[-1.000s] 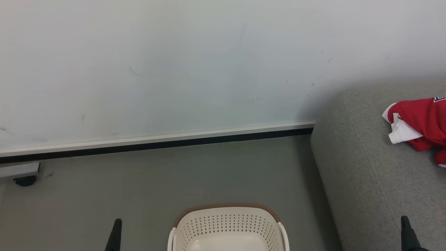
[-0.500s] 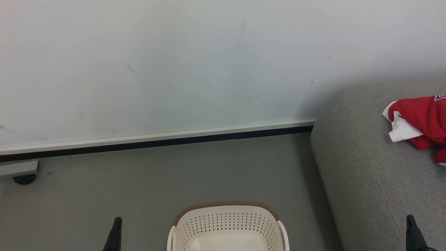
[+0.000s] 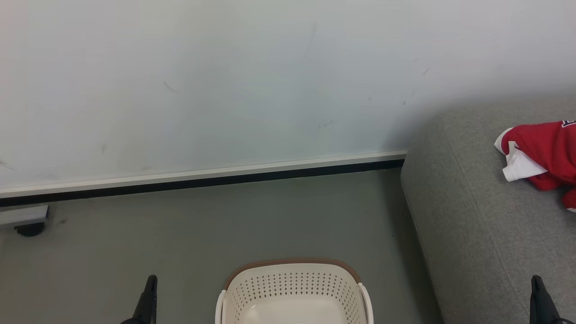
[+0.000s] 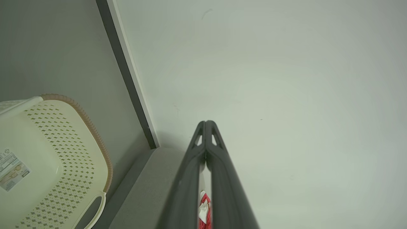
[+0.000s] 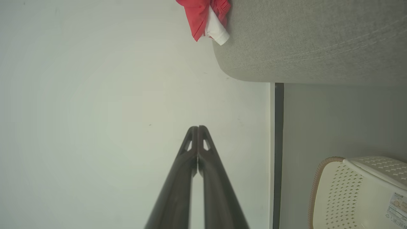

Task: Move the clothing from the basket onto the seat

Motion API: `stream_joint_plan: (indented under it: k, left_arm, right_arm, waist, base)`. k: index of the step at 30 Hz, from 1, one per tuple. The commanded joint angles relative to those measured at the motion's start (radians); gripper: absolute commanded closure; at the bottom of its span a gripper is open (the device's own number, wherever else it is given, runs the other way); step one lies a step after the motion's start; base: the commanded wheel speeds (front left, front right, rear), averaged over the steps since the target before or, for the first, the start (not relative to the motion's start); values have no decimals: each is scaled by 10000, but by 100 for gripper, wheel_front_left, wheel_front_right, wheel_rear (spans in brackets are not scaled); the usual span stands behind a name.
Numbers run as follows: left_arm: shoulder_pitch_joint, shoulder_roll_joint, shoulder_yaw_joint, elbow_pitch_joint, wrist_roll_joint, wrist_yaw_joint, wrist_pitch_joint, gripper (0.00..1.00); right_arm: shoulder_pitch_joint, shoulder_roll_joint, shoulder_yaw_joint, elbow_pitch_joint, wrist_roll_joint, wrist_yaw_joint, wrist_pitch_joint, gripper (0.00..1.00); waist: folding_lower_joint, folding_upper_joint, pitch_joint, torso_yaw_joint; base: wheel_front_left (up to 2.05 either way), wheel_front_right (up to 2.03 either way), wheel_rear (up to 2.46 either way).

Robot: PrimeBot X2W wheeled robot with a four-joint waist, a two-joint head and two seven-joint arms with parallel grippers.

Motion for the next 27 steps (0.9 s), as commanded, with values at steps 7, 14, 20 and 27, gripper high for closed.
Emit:
stream_joint_plan:
  k: [7,14,20,27]
  left_arm:
    - [-115,28,42,62,-364,-49,111,100]
    - [-115,28,40,62,-365,-49,111,100]
    - [-115,28,40,60,-366,-50,111,100]
    - [-115,28,39,59,-367,-50,110,100]
  right_arm:
    - [142,24,-109,-62,367,4,138,100]
    - [134,43,-131,-55,332,4,162,100]
    - [126,63,-156,-51,299,4,180,100]
    - [118,81,-185,-48,275,4,209,100]
  waist:
    - [0,0,27,-5]
    - [0,0,27,-5]
    - [0,0,27,-5]
    - [0,0,27,-5]
  base:
    - [0,0,0]
    - [0,0,0]
    - [0,0,0]
    - [0,0,0]
